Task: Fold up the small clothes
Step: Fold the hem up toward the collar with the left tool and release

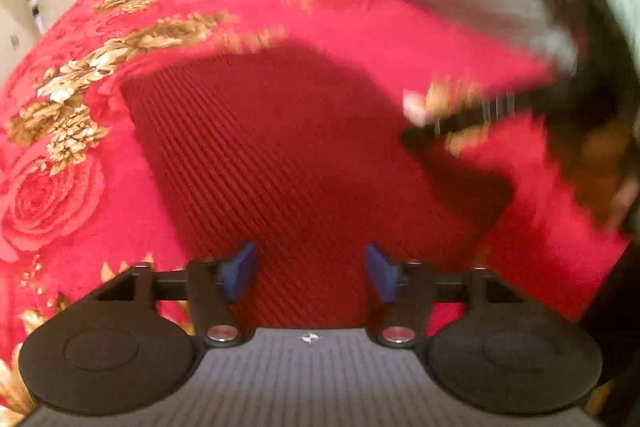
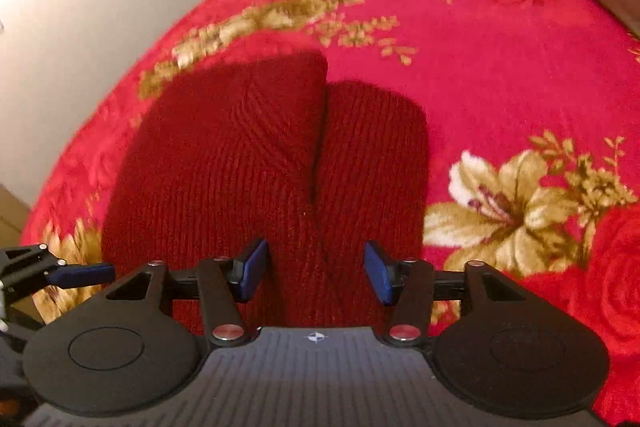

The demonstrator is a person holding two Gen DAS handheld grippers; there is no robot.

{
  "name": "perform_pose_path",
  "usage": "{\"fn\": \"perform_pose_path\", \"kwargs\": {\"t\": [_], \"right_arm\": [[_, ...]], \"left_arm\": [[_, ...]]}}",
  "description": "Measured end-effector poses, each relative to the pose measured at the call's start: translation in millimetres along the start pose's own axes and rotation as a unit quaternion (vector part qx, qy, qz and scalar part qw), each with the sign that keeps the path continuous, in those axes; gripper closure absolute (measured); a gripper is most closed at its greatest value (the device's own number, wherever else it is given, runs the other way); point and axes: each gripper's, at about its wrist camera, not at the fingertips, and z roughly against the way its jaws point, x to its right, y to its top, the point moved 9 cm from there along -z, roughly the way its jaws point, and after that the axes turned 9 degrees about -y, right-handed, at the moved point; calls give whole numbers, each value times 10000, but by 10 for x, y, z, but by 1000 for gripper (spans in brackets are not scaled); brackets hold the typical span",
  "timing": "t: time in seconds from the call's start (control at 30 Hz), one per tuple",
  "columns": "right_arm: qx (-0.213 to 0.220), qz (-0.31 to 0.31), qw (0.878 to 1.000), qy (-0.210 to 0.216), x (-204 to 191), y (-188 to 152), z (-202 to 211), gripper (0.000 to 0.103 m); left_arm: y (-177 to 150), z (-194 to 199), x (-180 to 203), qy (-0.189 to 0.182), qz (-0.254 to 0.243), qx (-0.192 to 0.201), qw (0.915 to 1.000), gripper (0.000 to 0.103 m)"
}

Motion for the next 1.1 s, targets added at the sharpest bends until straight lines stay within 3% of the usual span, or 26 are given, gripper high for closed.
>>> {"fn": "perform_pose_path", "kwargs": {"t": [0.03, 0.1, 0.17, 0.23, 0.33, 0.5, 0.6, 0.73, 0.77, 0.87, 0.9, 1.0, 1.1], "right_arm": [[61, -114, 9999, -10, 43, 35, -10, 34], [182, -427, 9986, -243, 187, 95, -36, 18], [96, -677, 9973, -275, 279, 99, -122, 18], [-76, -968, 9953, -34, 296, 72, -210, 18], [-182, -1241, 9920, 161, 314, 39, -298, 15], [-295, -1634, 9851, 453, 363, -6, -400, 11], [-327, -1796, 9813, 606, 382, -35, -450, 9], [-235, -1839, 9805, 653, 366, -46, -467, 11], [-164, -1821, 9811, 626, 356, -47, -448, 17], [221, -1710, 9830, 636, 270, -34, -307, 50], [368, -1621, 9845, 562, 231, -17, -258, 62], [655, -1488, 9851, 552, 126, 20, -184, 74], [810, -1708, 9800, 619, 65, 96, -211, 82]], "left_arm": [[107, 86, -94, 1, 137, 197, 9997, 15], [290, 196, -412, 15, 552, 520, 9971, 12], [404, 143, -680, -147, 1107, 556, 9922, 11], [421, -32, -1000, -448, 1696, 432, 9836, 11], [343, -288, -1287, -1134, 2455, 230, 9625, 11], [167, -803, -1527, -1740, 3470, 65, 9216, 7], [293, -1009, -1525, -1790, 3258, 10, 9283, 5], [372, -1131, -1571, -1654, 3249, 79, 9312, 6], [388, -1154, -1576, -1577, 3164, 101, 9354, 11], [458, -1005, -1476, -1387, 2756, 254, 9509, 31], [506, -941, -1459, -1362, 2626, 326, 9547, 33], [657, -698, -1355, -1254, 2192, 603, 9657, 37], [871, -454, -1380, -1191, 1929, 962, 9692, 38]]}}
